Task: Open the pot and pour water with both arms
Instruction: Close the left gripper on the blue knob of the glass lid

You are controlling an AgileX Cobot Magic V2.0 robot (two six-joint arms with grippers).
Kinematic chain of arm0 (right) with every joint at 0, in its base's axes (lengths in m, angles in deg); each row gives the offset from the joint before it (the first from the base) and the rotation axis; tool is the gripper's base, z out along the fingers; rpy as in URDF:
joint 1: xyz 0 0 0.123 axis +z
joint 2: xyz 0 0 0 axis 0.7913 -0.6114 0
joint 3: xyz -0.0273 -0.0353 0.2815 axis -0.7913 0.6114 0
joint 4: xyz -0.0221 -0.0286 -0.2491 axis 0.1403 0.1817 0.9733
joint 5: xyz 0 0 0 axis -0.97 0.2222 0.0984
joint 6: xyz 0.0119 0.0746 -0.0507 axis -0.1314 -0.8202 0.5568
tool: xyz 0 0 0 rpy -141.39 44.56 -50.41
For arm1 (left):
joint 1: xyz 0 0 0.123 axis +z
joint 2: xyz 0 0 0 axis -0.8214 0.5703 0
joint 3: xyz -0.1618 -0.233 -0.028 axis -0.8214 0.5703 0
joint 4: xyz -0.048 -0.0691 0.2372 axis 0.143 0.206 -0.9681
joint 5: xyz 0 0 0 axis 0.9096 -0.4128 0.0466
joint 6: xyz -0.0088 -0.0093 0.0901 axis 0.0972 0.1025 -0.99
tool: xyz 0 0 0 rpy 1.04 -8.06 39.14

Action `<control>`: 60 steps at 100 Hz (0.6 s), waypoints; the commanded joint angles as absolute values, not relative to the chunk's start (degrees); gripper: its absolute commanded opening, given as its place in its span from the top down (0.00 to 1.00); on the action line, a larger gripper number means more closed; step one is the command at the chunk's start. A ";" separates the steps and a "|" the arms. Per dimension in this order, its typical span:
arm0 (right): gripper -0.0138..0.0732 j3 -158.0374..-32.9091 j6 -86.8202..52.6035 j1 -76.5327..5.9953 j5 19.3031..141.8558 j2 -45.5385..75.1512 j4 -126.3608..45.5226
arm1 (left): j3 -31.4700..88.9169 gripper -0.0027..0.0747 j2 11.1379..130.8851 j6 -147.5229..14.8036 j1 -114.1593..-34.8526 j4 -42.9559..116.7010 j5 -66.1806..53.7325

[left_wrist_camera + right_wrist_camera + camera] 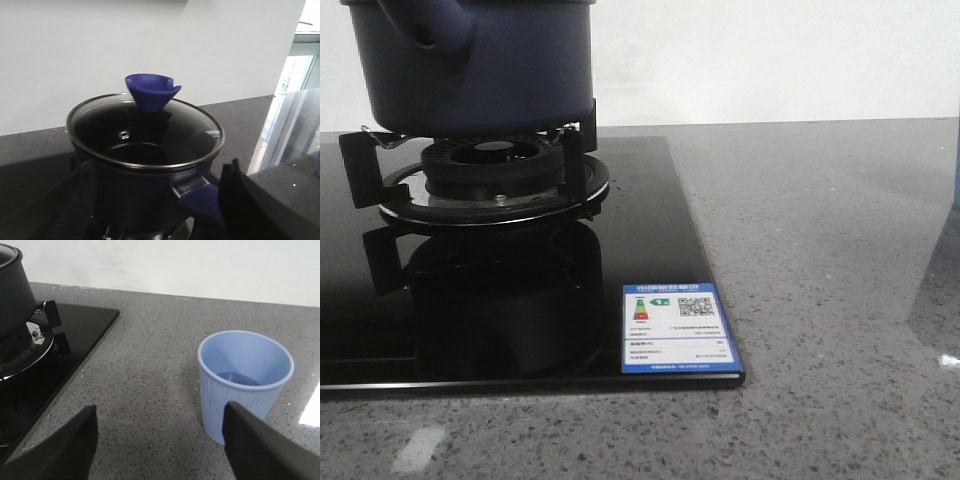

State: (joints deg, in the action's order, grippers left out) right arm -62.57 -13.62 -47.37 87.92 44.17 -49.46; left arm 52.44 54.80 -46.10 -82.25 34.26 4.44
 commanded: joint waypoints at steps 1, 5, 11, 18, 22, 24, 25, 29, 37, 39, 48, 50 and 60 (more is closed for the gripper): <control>0.28 -63.06 -13.06 -47.45 83.10 43.52 -49.95 | 48.69 0.37 58.03 -46.26 -84.87 34.23 10.83; 0.28 -62.78 -13.06 -47.45 83.06 43.52 -49.95 | 47.66 0.37 59.41 -46.26 -85.66 33.28 10.83; 0.28 -62.78 -13.06 -47.45 83.06 43.52 -49.95 | 45.73 0.37 62.18 -46.26 -86.15 31.98 11.08; 0.28 -62.78 -13.06 -47.45 82.25 43.52 -49.95 | 43.68 0.37 65.26 -46.26 -86.13 31.94 12.34; 0.28 -62.78 -13.06 -47.45 81.80 43.52 -49.95 | 42.50 0.37 67.10 -46.26 -85.93 31.94 12.92; 0.29 -62.78 -13.06 -47.45 81.50 43.52 -49.95 | 42.08 0.37 68.02 -46.26 -85.89 31.94 13.34; 0.29 -62.78 -13.06 -47.45 81.50 43.52 -49.95 | 41.72 0.37 68.33 -46.26 -85.78 31.94 13.34; 0.28 -62.78 -13.06 -47.45 81.39 43.52 -49.95 | 40.57 0.37 70.09 -46.26 -85.66 31.94 13.46; 0.29 -62.78 -13.06 -47.45 81.39 43.52 -49.95 | 38.76 0.36 73.19 -46.26 -85.54 31.41 13.74; 0.28 -62.78 -13.06 -47.45 81.39 43.52 -49.95 | 38.27 0.36 73.94 -46.26 -85.42 31.17 13.84; 0.28 -62.78 -13.06 -47.45 81.39 43.52 -49.95 | 36.33 0.32 76.89 -46.26 -84.09 30.89 13.87; 0.29 -62.78 -13.06 -47.45 81.39 43.52 -49.95 | 36.02 0.32 77.44 -46.26 -83.61 30.89 13.87; 0.29 -62.78 -13.06 -47.45 81.39 43.52 -49.95 | 35.08 0.28 79.25 -46.26 -81.49 30.89 14.02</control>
